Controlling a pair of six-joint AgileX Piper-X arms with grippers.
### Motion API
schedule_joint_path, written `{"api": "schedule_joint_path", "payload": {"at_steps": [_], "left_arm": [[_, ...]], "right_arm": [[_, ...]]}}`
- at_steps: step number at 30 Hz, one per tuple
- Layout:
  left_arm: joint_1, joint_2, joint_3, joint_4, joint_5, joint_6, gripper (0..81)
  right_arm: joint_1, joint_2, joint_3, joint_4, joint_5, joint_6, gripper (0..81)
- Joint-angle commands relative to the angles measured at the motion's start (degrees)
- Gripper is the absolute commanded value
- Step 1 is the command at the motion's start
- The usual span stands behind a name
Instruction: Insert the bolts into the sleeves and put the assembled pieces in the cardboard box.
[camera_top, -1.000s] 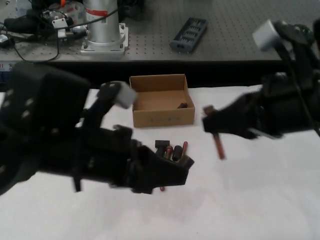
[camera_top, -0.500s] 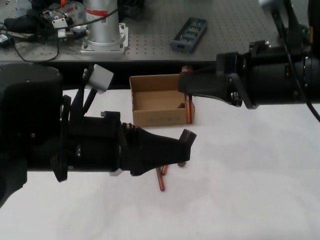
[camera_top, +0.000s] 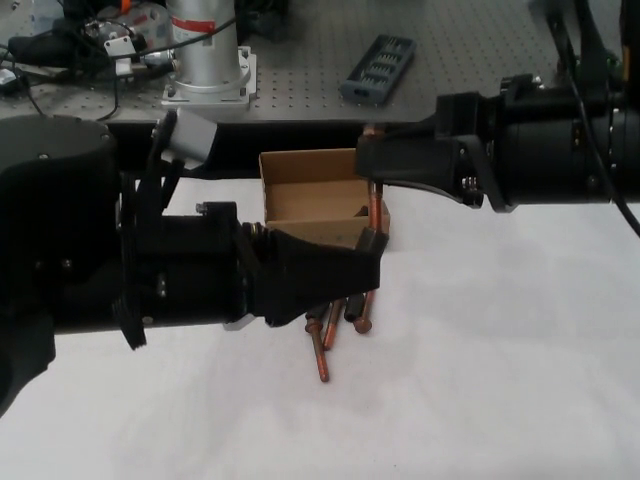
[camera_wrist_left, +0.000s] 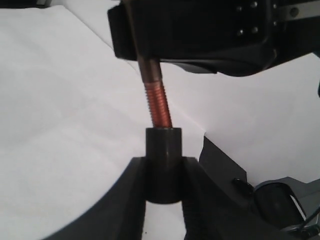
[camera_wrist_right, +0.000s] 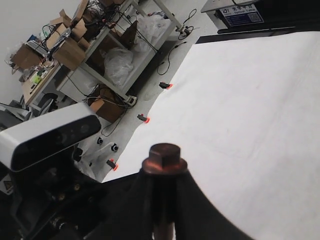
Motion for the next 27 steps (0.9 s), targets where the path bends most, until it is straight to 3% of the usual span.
{"api": "schedule_joint_path", "payload": {"at_steps": [1,27], "left_arm": [[0.17,-0.87,-0.35,-2.02,-0.80,-1.08,0.6],[0.17,-0.87,-0.35,-10.02,-9.70,-5.86,0.6]], "right_arm": [[-0.29,-0.05,-0.15,-0.59,-1.17,0.09,2.8],[-0.29,-2.61,-0.15,2.48,3.85,0.65,2.8]]}}
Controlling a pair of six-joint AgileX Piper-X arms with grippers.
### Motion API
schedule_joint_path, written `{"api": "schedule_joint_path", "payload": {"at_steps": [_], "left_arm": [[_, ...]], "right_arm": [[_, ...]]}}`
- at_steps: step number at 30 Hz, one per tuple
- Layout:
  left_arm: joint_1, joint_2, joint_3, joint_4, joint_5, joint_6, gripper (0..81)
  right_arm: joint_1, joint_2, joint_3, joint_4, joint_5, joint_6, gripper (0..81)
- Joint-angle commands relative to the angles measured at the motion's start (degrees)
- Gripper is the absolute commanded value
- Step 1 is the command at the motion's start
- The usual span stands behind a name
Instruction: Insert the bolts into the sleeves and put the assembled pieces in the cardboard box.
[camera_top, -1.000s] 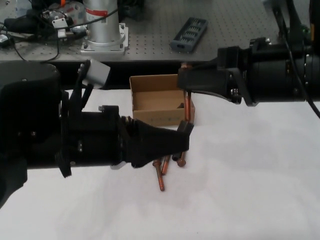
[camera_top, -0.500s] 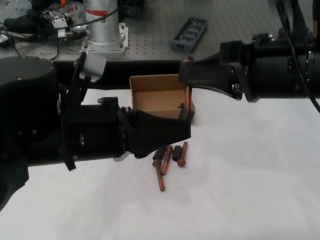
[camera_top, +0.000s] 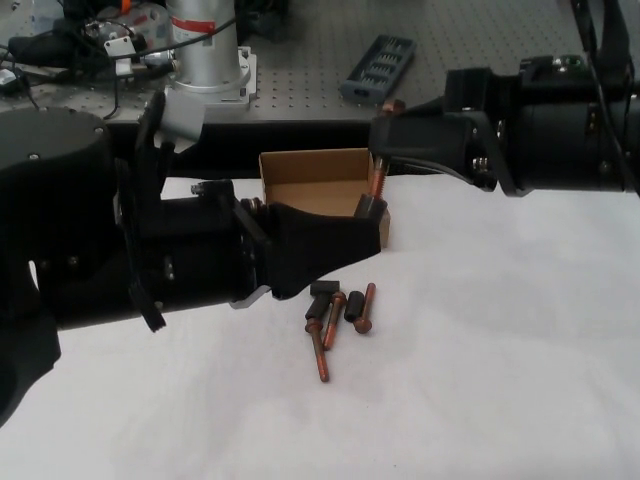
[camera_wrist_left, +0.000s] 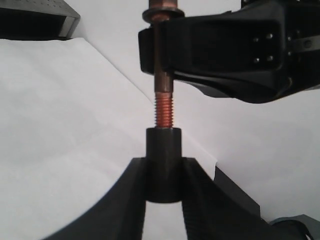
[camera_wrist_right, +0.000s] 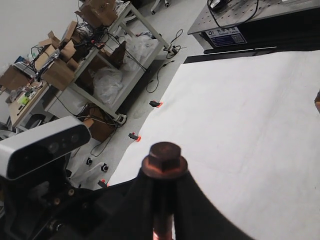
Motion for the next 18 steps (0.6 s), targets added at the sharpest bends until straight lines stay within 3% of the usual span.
{"api": "schedule_joint_path", "payload": {"at_steps": [1,18], "left_arm": [[0.44,-0.87,-0.70,-4.25,-3.20,-2.04,0.6],[0.44,-0.87,-0.70,-4.22,-3.61,-2.24,0.6]], "right_arm": [[-0.06,-0.86,-0.15,1.98,-0.57,-0.68,2.8],[-0.06,-0.86,-0.15,1.98,-6.44,-1.74,2.8]]}}
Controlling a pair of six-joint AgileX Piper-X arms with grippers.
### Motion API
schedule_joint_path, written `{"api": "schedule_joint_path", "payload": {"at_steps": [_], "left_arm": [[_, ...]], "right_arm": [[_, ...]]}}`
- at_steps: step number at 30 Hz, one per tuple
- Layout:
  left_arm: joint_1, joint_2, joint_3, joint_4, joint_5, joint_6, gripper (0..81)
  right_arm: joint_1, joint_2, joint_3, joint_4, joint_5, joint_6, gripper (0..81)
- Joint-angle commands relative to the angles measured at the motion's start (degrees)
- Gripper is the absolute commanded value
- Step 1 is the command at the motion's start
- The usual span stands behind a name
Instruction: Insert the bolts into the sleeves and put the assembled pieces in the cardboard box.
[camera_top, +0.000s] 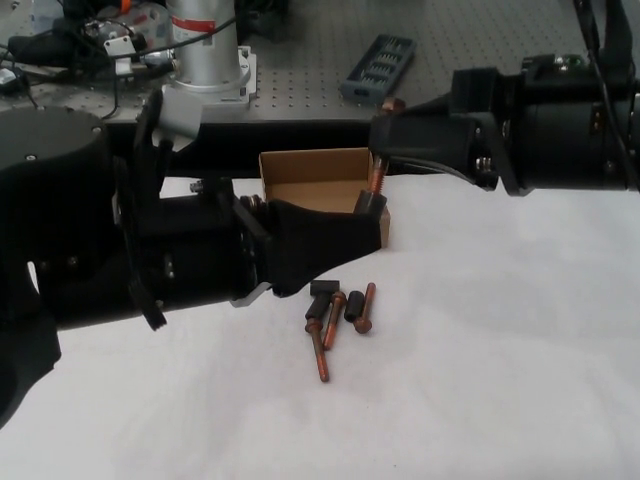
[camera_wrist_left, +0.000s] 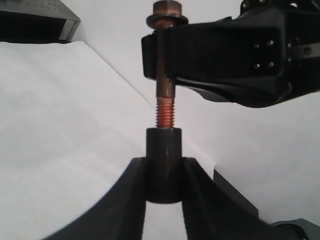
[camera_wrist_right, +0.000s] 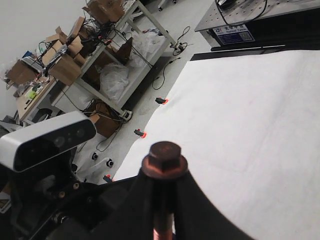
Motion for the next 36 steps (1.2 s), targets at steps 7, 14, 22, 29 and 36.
{"api": "schedule_joint_path", "payload": {"at_steps": [7,14,22,29,36], "left_arm": [[0.41,-0.87,-0.72,-5.98,-3.87,-1.41,0.6],[0.41,-0.87,-0.72,-7.41,-4.94,-1.41,0.6],[0.41,-0.87,-0.72,-7.41,-4.94,-1.41,0.6],[0.41,-0.87,-0.72,-7.41,-4.94,-1.41,0.6],[0.41,-0.87,-0.72,-7.40,-4.94,-1.10,0.6]], "right_arm": [[0.03,-0.86,-0.15,2.05,-4.58,-1.01,2.8],[0.03,-0.86,-0.15,2.14,-7.28,-1.01,2.8],[0.03,-0.86,-0.15,3.36,-8.88,-1.28,0.6],[0.03,-0.86,-0.15,3.36,-8.80,-0.77,42.8],[0.03,-0.86,-0.15,3.36,-9.71,-0.78,38.5]]}}
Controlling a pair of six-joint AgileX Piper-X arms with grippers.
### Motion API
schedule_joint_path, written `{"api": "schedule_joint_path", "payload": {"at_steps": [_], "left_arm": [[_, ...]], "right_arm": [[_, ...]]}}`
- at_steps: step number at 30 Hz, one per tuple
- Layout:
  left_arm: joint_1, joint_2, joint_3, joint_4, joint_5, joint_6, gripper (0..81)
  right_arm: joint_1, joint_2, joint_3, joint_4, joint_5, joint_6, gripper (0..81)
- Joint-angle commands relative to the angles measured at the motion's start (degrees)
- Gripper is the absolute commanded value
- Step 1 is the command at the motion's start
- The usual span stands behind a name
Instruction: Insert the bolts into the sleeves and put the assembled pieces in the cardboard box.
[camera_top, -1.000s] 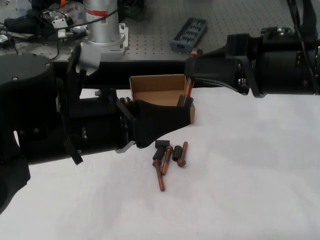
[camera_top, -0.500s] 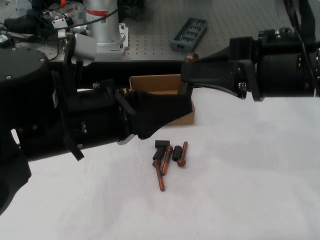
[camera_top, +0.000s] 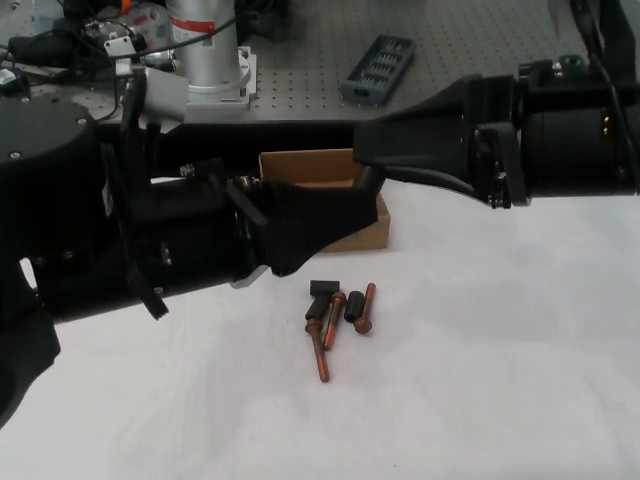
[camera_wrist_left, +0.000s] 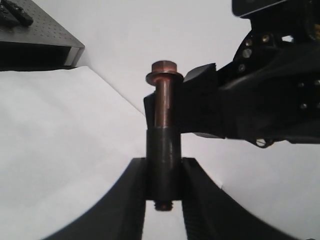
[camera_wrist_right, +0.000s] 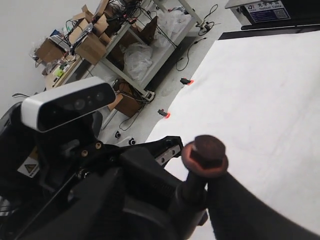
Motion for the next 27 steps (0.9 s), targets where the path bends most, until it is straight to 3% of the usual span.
{"api": "schedule_joint_path", "payload": {"at_steps": [1,17,21,27], "left_arm": [[0.45,-0.87,-0.89,-3.01,-2.67,-0.70,0.6],[0.45,-0.87,-0.89,-6.41,-4.35,1.37,0.6],[1.19,-0.13,-0.89,-5.83,-7.57,6.20,0.6],[5.51,7.24,-3.28,-2.88,-6.78,6.18,0.6]], "right_arm": [[0.10,-0.52,-0.02,1.82,-2.96,0.00,38.5],[-0.33,-1.04,-0.28,2.73,-6.69,-3.21,37.2],[-3.78,-3.30,-0.28,9.66,-6.54,-9.89,32.6],[-11.57,-7.41,-0.28,26.40,-2.17,-21.75,24.2]]}}
